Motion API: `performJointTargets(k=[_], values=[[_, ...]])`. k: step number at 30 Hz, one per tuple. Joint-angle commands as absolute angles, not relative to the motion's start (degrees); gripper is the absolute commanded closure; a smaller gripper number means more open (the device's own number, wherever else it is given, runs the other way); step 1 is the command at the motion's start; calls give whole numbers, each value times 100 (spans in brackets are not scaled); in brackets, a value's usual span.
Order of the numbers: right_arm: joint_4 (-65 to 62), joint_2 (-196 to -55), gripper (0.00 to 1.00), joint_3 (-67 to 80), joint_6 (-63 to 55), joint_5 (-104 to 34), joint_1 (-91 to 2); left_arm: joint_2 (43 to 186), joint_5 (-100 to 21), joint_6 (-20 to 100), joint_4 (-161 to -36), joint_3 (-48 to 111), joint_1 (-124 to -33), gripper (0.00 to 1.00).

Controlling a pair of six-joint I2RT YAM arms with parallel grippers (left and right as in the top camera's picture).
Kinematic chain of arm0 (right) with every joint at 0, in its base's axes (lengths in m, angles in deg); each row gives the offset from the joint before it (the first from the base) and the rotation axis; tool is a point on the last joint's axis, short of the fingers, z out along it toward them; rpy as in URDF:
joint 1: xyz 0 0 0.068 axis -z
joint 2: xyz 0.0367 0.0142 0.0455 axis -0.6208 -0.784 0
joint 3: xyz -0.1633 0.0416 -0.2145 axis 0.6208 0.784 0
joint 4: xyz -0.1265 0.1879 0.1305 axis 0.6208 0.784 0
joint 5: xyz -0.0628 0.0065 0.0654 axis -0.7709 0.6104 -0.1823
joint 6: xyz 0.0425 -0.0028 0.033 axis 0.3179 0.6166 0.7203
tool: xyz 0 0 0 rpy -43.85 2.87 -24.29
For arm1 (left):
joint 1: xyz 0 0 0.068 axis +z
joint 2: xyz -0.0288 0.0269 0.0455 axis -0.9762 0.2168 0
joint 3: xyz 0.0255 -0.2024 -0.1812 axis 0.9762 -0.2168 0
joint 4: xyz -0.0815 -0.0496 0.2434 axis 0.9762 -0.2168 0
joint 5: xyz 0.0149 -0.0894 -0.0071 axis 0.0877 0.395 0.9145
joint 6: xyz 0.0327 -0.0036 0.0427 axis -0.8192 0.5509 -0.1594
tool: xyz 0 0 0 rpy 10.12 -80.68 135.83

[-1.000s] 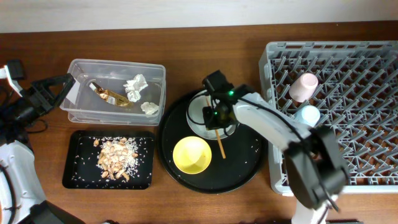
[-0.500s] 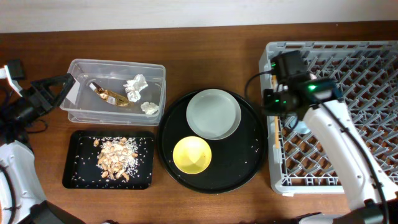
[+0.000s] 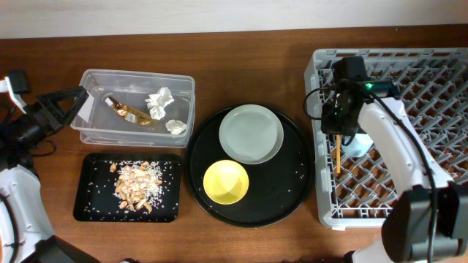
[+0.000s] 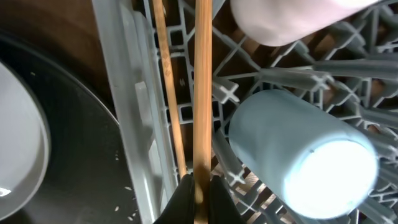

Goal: Sort waste into correct bins and load items into the dishwasher rack
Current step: 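Grasp the chopstick and place it into the rack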

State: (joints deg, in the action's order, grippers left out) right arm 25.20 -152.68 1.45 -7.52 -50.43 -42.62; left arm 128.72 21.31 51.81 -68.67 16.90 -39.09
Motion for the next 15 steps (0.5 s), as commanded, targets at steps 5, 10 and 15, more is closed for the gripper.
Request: performJointTargets(k=[5,10,15], values=[[2505,-15445,67,119,-890,-5130,-4236,12813,2236,5212,-6858,1699,-3896,1],[2570,-15445,55,119,-888,-5086,-4238,12813,2236,5210,-6858,1699,-3896,1],[2614,-15443,56,117,-888,-4376,-4247,12813,2236,5210,-6858,1699,-3896,1]])
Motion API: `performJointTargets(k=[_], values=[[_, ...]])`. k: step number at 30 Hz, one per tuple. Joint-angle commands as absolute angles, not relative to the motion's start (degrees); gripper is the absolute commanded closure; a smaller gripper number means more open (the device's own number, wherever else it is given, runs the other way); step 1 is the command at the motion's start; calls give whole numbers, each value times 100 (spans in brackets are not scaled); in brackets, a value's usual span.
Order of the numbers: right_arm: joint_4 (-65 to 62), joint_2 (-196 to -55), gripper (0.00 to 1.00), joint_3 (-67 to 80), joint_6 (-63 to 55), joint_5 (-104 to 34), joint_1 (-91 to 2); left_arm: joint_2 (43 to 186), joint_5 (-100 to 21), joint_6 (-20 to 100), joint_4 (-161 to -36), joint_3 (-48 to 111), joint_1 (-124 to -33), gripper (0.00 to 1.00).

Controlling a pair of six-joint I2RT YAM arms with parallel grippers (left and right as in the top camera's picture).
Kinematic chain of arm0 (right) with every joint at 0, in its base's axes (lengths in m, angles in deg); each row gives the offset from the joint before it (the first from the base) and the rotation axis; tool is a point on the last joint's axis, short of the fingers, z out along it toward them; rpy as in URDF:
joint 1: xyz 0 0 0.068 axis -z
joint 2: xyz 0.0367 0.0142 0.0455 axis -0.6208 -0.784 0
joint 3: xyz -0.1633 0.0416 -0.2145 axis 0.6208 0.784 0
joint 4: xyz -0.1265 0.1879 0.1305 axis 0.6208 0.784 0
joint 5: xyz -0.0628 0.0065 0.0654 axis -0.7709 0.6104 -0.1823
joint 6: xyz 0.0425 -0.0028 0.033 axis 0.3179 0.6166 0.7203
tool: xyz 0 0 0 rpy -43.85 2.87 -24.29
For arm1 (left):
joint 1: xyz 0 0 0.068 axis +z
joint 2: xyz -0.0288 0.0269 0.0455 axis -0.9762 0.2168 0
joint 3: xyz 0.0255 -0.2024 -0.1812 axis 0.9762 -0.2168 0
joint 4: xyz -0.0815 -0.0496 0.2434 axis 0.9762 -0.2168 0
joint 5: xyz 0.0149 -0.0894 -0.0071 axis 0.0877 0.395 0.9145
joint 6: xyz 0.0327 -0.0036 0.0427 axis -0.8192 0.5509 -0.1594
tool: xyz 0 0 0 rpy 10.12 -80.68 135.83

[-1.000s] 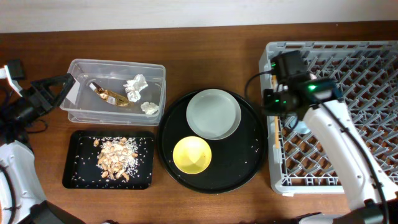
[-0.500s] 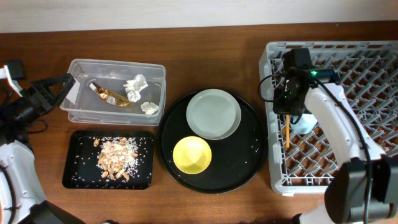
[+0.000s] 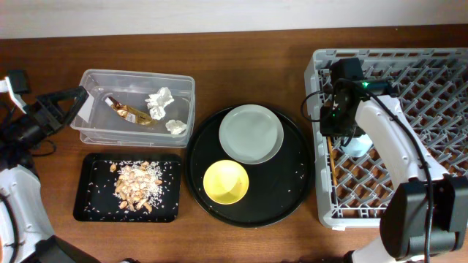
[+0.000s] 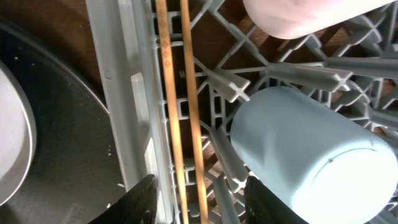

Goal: Sort waste into correct bins and load items into the dishwasher rack
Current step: 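Grasp the chopstick and place it into the rack, then move the right gripper to the yellow bowl and grip its rim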

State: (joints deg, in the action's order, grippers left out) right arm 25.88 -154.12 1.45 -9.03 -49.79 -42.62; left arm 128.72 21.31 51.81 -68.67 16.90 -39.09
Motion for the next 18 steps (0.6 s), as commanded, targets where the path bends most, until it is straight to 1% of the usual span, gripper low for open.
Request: performJointTargets(k=[1,6,9,13,16,18], values=[[2612,-15440,57,115,-890,-4217,-4247,12813,2236,5210,-6858,1699,-3896,1],[2756,-15436,57,-264,-890,-4053,-4245,12813,2236,5210,-6858,1699,-3896,1],[3307,-15436,57,-1013,-888,-3847,-4247,12813,2236,5210,-6858,1699,-3896,1],[3930,-15436,57,-1763,-890,-3060,-4256,12813,2236,5212,-6858,1699,-3896,1],[3993,-15438,57,-1756,-890,-2496,-4378,12813,2236,5212,-6858,1699,-3896,1],[4002,-15440,57,-1673,-890,-2378,-4579,12813,2236,5210,-6858,1699,-3896,1]])
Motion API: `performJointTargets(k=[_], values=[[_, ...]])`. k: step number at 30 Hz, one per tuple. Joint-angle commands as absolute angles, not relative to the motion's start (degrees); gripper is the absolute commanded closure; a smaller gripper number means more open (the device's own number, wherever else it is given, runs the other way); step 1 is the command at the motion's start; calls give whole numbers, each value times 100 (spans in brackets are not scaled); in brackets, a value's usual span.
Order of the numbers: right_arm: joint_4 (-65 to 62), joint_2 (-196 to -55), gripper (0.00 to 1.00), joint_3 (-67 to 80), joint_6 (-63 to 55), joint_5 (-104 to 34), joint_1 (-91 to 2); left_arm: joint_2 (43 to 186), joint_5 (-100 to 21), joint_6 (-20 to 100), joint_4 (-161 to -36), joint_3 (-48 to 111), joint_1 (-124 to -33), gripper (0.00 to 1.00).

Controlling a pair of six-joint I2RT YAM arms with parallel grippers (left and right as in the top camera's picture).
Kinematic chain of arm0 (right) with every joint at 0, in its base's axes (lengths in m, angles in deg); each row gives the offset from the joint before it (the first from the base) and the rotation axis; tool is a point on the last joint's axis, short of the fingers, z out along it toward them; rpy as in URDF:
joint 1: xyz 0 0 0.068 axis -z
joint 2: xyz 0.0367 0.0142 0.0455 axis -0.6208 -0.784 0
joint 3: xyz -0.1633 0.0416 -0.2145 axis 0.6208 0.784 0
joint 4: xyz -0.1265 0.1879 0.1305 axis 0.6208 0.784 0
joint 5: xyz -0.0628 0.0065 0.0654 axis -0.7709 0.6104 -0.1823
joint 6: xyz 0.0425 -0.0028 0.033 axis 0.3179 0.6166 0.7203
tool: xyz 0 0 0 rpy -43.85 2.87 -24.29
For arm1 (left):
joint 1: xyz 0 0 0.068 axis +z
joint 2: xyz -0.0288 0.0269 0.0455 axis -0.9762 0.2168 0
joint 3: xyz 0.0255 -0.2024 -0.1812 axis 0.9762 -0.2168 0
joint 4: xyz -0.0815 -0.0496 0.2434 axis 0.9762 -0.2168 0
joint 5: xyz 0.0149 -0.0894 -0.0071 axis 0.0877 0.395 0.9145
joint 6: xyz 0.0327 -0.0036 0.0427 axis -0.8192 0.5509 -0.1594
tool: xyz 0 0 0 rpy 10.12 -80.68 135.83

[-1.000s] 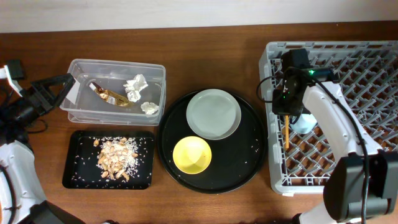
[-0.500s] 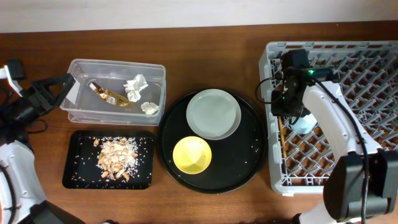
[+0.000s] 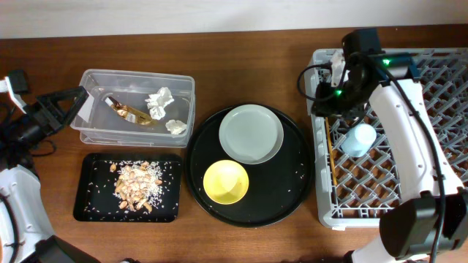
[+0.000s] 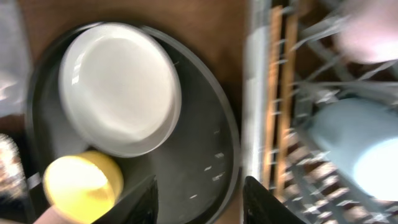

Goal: Sort waste into correct bins and load items into the dishwasher rack
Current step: 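Move the right gripper to the yellow bowl and grip its rim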

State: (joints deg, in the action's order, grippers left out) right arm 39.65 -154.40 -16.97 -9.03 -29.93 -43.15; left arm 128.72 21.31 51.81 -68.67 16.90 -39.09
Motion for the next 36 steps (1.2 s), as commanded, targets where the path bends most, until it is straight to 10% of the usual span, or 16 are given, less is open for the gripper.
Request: performJointTargets(k=[1,20,36], values=[[4004,-15445,57,-1649,-894,-2381,-4684,12813,2236,5210,-6858,1699,-3896,1],[2413,-15449,58,171,-820,-2405,-8216,12813,2236,5212,-6858,1699,-3896,1],[418,-15502,56,1470,-820,-3414,-8903,12813,2236,5210,-6856,1699,-3896,1]])
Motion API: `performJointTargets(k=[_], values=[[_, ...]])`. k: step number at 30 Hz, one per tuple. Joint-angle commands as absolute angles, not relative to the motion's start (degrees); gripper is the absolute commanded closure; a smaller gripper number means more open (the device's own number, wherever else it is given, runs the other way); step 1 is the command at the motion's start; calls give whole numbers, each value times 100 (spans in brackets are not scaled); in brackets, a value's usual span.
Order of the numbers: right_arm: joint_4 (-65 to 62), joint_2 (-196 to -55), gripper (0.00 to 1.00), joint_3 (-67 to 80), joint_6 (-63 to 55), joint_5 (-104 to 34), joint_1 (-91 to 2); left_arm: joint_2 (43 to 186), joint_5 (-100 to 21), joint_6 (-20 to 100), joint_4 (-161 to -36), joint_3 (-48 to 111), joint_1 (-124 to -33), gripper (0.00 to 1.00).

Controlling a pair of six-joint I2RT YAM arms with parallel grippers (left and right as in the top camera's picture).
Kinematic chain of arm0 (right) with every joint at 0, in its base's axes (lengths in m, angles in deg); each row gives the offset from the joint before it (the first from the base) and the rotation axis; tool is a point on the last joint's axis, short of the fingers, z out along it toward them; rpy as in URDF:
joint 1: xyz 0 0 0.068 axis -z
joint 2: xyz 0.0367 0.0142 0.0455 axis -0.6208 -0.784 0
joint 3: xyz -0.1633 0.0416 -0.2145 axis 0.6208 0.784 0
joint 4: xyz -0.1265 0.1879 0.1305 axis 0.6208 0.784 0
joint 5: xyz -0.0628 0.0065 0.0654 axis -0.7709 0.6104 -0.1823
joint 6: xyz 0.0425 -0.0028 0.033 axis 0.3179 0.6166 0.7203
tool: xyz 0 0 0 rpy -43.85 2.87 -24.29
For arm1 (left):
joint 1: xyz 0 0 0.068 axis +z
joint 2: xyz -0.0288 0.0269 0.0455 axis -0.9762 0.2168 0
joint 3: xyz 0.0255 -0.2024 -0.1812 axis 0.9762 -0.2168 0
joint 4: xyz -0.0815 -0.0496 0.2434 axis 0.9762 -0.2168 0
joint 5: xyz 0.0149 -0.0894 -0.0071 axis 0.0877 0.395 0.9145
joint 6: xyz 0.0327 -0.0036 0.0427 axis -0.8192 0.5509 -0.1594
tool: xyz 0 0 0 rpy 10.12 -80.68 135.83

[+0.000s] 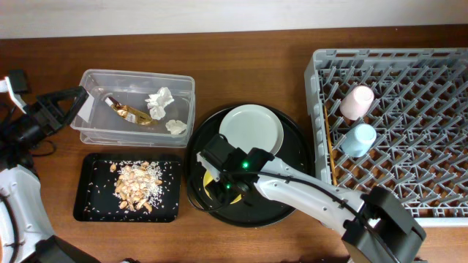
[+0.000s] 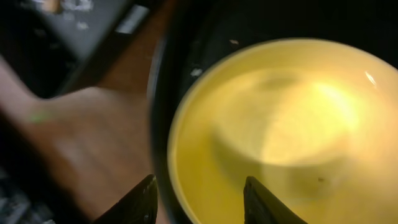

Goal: Sort waste into correct bins and load items into the dishwasher rack
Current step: 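Move the right gripper to the yellow bowl and grip its rim, then lift the yellow bowl with the right gripper and carry it right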

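A yellow bowl [image 2: 273,124] sits on the round black tray [image 1: 292,190] and fills the right wrist view. My right gripper [image 2: 202,202] hangs open and low over it. One finger is outside the bowl's left rim and the other is over its inside. From overhead my right gripper [image 1: 228,186] covers most of the yellow bowl [image 1: 212,186]. A white plate [image 1: 251,130] lies behind it on the same tray. The grey dishwasher rack [image 1: 439,183] holds a pink cup [image 1: 356,101], a blue cup [image 1: 356,139] and wooden chopsticks [image 1: 330,157]. My left gripper [image 1: 67,104] stands open at the far left.
A clear plastic bin [image 1: 95,128] at the back left holds a gold wrapper and crumpled tissues. In front of it a black rectangular tray [image 1: 91,208] carries food scraps and rice. My right arm stretches from the front right across the round tray.
My right gripper was open and high by the rack's left edge. It is now low over the yellow bowl on the round tray, still open. The left arm has not moved.
My right gripper was shut on a chopstick inside the rack beside the blue cup. Then it was open with both chopsticks lying in the rack. Then it was raised at the rack's edge, and now it is over the yellow bowl.
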State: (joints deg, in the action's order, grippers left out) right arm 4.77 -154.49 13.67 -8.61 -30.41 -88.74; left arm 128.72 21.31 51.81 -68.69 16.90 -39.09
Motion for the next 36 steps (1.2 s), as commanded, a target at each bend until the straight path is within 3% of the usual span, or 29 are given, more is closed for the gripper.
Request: performJointTargets(k=[1,15,27,36], values=[[420,-15502,56,1476,-820,-3414,-8905,12813,2236,5210,-6858,1699,-3896,1],[483,-15504,62,1752,-966,-3371,-8909,12813,2236,5210,-6858,1699,-3896,1],[289,-15493,61,1763,-1102,-3362,-8898,12813,2236,5212,-6858,1699,-3896,1],[428,-15447,60,1181,-1126,-2621,-8938,12813,2236,5212,-6858,1699,-3896,1]])
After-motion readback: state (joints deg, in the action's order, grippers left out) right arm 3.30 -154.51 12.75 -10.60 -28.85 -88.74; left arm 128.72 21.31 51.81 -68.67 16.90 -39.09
